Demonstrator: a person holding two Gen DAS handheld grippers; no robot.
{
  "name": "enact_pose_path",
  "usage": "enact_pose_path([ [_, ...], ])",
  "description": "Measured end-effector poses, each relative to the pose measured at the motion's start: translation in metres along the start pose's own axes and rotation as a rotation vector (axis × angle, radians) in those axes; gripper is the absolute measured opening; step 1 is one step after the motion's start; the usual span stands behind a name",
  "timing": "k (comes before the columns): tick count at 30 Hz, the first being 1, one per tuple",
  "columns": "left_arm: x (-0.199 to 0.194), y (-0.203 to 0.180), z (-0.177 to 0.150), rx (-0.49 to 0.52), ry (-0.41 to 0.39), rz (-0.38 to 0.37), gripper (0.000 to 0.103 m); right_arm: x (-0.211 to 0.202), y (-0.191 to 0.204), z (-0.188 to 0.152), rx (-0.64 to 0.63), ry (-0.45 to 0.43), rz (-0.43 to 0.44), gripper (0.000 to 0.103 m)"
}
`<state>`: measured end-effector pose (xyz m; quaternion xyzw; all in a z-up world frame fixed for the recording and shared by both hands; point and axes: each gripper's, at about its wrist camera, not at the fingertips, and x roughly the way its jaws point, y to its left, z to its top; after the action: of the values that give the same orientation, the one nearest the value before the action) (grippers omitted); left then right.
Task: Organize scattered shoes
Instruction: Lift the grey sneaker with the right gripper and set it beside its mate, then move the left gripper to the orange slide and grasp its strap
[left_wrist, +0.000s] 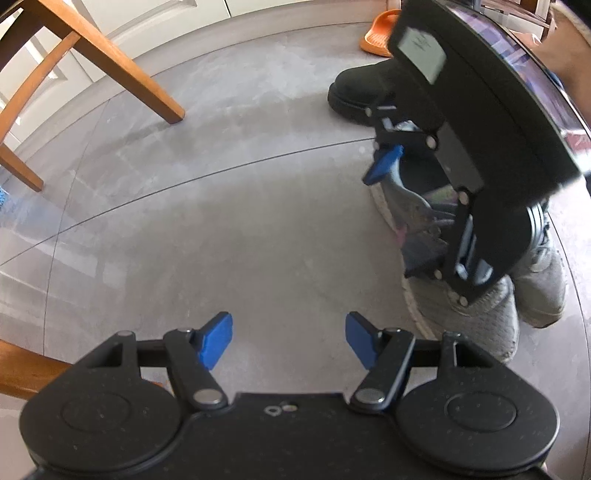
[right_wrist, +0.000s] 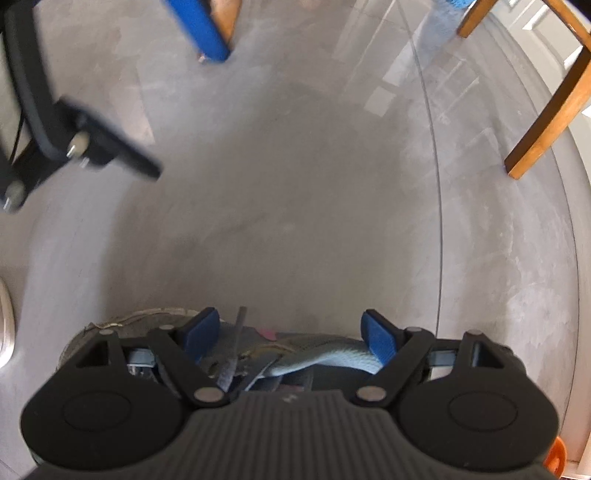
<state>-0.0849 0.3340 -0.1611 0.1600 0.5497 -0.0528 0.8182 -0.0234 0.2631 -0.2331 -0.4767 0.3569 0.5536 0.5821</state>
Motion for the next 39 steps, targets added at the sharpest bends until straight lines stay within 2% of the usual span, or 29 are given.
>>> enact_pose_path([
  [2,-0.003,-0.002,0.001,0.0,-0.003,0.005,0.068,-0.004,-0.006,0.003,0.058,-0.043,-0.012,0.085],
  [6,-0.009,-0.006,0.003,-0.001,-0.009,0.014,0.068,-0.059,-0.023,-0.007,0.22,-0.188,-0.123,0.086],
  [9,-0.017,-0.024,0.014,0.022,-0.025,0.01,0.068,-0.117,-0.024,-0.039,0.248,-0.187,-0.25,0.088],
  [11,-0.024,-0.044,0.028,0.052,-0.041,0.001,0.068,-0.167,-0.014,-0.089,0.262,-0.146,-0.305,0.103],
  [12,-0.028,-0.054,0.034,0.066,-0.05,-0.003,0.068,-0.182,-0.009,-0.108,0.268,-0.132,-0.322,0.103],
  [13,-0.031,-0.065,0.041,0.081,-0.058,-0.008,0.068,-0.198,-0.001,-0.141,0.301,-0.09,-0.376,0.103],
  [15,-0.04,-0.089,0.056,0.112,-0.074,-0.018,0.068,-0.205,0.003,-0.176,0.376,-0.034,-0.43,0.103],
  [17,-0.05,-0.125,0.078,0.142,-0.092,-0.045,0.068,-0.215,0.013,-0.231,0.554,-0.005,-0.434,0.103],
  [21,-0.06,-0.181,0.124,0.138,-0.133,-0.154,0.068,-0.245,0.034,-0.305,0.763,-0.081,-0.403,0.103],
  [23,-0.062,-0.206,0.147,0.125,-0.153,-0.209,0.068,-0.259,0.048,-0.344,0.795,-0.142,-0.414,0.103],
  [25,-0.059,-0.236,0.178,0.136,-0.172,-0.254,0.068,-0.264,0.062,-0.362,0.795,-0.176,-0.448,0.103],
  [26,-0.056,-0.249,0.191,0.168,-0.184,-0.266,0.068,-0.269,0.069,-0.377,0.813,-0.217,-0.461,0.103],
  [28,-0.046,-0.271,0.214,0.244,-0.19,-0.275,0.068,-0.28,0.073,-0.408,0.91,-0.286,-0.424,0.103],
  [31,-0.021,-0.297,0.237,0.353,-0.16,-0.246,0.068,-0.287,0.071,-0.435,1.024,-0.343,-0.379,0.103],
  [33,-0.003,-0.311,0.246,0.444,-0.155,-0.251,0.068,-0.288,0.069,-0.45,1.084,-0.378,-0.365,0.103],
  [37,0.038,-0.333,0.259,0.606,-0.118,-0.278,0.068,-0.288,0.078,-0.462,1.109,-0.353,-0.432,0.103],
  [39,0.05,-0.335,0.264,0.685,-0.104,-0.309,0.068,-0.285,0.085,-0.463,1.095,-0.308,-0.447,0.103],
])
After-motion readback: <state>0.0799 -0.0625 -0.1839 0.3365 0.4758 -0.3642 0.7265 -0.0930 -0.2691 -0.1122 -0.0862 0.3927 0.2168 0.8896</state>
